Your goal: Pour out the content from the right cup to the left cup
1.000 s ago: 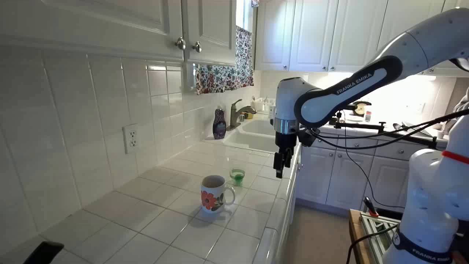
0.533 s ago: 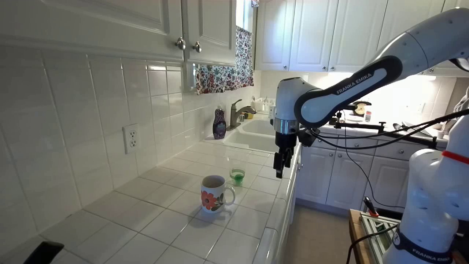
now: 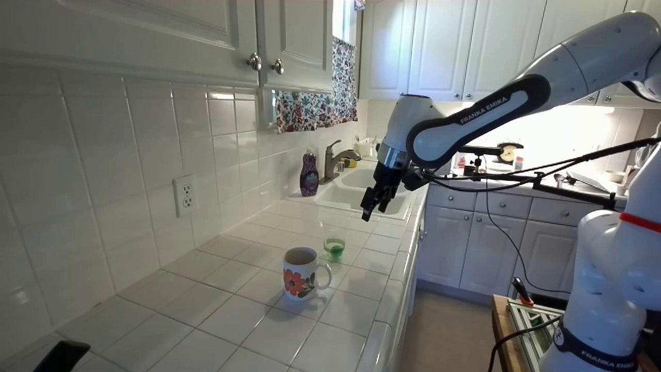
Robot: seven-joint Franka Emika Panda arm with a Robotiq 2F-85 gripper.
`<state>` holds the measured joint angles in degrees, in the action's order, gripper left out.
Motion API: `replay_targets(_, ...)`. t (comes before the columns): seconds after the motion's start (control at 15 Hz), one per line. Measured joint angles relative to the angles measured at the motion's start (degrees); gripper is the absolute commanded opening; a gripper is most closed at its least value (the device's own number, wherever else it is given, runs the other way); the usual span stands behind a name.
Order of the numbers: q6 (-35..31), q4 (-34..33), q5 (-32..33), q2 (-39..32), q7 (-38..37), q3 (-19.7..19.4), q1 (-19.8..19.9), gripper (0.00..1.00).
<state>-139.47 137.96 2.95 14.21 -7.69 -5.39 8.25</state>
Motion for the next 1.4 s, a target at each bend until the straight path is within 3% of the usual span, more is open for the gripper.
replay_targets(0.6,-1.4,-11.1,-7.4,-11.3,6.1,-1.9,0.0,1.0)
replay_targets(0.73,-1.4,-13.5,-8.7,-13.9,7.0,-1.9,0.0,0.72)
replay_targets(1.33,1.0,-21.3,-11.6,-23.0,8.5,-1.7,0.0,0.02)
replay_targets(1.4,1.1,-21.7,-11.6,-23.4,8.5,-1.7,0.0,0.0)
